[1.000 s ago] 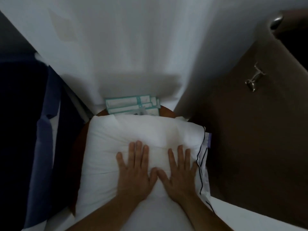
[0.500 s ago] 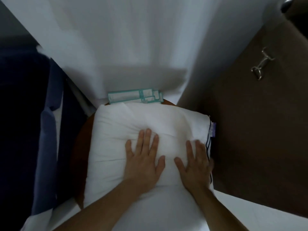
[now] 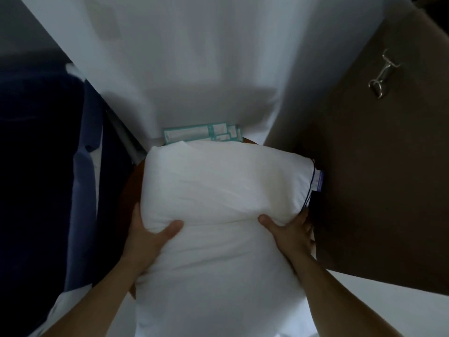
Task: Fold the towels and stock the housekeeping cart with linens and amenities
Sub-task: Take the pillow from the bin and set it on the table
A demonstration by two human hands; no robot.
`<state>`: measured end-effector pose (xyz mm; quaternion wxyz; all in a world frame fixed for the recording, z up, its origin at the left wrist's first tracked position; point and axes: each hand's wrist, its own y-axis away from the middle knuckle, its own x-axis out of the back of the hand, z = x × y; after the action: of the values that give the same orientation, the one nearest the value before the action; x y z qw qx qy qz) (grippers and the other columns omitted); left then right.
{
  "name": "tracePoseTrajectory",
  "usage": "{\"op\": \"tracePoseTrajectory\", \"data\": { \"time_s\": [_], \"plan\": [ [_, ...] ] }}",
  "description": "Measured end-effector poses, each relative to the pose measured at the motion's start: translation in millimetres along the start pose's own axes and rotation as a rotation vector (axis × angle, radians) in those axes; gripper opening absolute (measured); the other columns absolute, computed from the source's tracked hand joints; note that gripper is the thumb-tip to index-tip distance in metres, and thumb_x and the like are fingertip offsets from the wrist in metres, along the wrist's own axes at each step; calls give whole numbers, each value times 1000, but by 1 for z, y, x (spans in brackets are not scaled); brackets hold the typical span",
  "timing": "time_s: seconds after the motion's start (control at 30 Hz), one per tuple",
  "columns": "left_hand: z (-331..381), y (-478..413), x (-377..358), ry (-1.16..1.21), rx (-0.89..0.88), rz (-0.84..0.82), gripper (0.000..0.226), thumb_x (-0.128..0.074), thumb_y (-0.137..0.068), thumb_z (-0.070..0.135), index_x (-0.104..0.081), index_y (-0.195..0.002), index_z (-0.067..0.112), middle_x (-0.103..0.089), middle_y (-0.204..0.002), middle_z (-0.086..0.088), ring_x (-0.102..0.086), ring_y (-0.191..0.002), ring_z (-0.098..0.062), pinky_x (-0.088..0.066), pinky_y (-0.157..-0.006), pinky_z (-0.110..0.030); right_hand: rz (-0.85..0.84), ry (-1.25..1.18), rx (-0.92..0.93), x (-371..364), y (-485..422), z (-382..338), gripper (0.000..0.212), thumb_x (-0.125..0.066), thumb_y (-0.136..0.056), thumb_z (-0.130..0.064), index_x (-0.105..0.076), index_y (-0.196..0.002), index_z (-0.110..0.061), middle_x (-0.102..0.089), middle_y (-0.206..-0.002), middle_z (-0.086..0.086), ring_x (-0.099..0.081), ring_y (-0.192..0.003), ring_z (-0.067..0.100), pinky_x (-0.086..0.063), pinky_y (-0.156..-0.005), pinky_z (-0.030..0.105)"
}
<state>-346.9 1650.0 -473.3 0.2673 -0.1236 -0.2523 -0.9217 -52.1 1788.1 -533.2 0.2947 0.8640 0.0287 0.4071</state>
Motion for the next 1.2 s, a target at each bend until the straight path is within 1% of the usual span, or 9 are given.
{"op": "tracePoseTrajectory", "data": {
  "time_s": [0.07, 0.13, 0.3, 0.43, 0.63, 0.73, 0.83, 1.0, 1.2],
  "plan": [
    [-5, -1, -4, 34, 52, 52, 120, -85, -38, 76, -26, -141, 55, -50, -124, 35, -55, -107, 12, -43, -94, -29, -33, -15, 18, 2, -3, -1, 145, -75, -52, -81, 5, -156, -19, -6, -164, 10, -6, -151, 30, -10, -118, 61],
    [-13, -2, -14, -138, 60, 201, 130, -77, -44, 82, -13, -151, 45, -39, -149, 11, -46, -131, -14, -38, -103, -38, -20, -52, 33, 0, -4, 2, 148, -64, -43, -89, 4, -156, -23, -10, -164, 9, -9, -151, 30, -11, -118, 60],
    [-24, -13, -42, -799, -537, 204, 82, -25, -93, 71, -17, -152, 15, -19, -158, -26, -19, -146, -41, -22, -111, -62, 2, -54, 44, -14, -9, 9, 147, -45, -38, -93, 7, -156, -24, -10, -163, 10, -9, -150, 28, -9, -119, 58],
    [5, -22, -35, -934, -792, 123, 70, -22, -99, 56, -10, -157, 20, -10, -164, -14, -9, -151, -33, -16, -117, -59, 8, -28, 84, -9, -8, 5, 146, -41, -42, -97, 11, -156, -22, -1, -165, 8, -4, -151, 26, -8, -120, 56],
    [112, -52, -119, -1315, -1180, -239, 71, -29, -91, 69, -21, -154, 38, -8, -165, -2, -1, -152, -34, -4, -111, -72, 146, 77, 212, 16, 22, -13, 133, -51, -62, -92, 10, -157, -21, 3, -165, 10, 2, -152, 28, -11, -120, 57],
    [130, -72, -154, -1443, -1211, -349, 69, -9, -91, 71, -5, -154, 44, 4, -166, 4, 15, -150, -34, 7, -106, -74, 334, 269, 433, 36, 51, -16, 104, -34, -82, -84, 1, -158, -24, 2, -166, 10, 2, -152, 32, -17, -115, 61],
    [132, -80, -169, -1470, -1165, -378, 69, 0, -88, 71, 0, -153, 46, 6, -165, 7, 16, -149, -35, 8, -105, -74, 298, 349, 608, 28, 97, 5, 83, -24, -90, -80, -10, -158, -34, -6, -166, 11, -5, -151, 40, -16, -112, 63],
    [106, -88, -172, -1425, -1135, -371, 67, -2, -90, 73, 5, -152, 48, 5, -165, 7, 13, -150, -35, 8, -105, -74, 36, 493, 411, 2, 85, 41, 94, -3, -70, -95, 29, -145, -49, 40, -156, -4, 36, -144, 29, 2, -116, 64],
    [67, -133, -191, -1332, -1100, -372, 69, -5, -90, 73, 1, -154, 46, 0, -165, 7, 5, -151, -35, -2, -108, -72, 56, 436, 401, -53, 34, 52, 90, -13, -82, -88, 14, -154, -41, 19, -164, 7, 18, -150, 36, -6, -115, 68]
  ]
}}
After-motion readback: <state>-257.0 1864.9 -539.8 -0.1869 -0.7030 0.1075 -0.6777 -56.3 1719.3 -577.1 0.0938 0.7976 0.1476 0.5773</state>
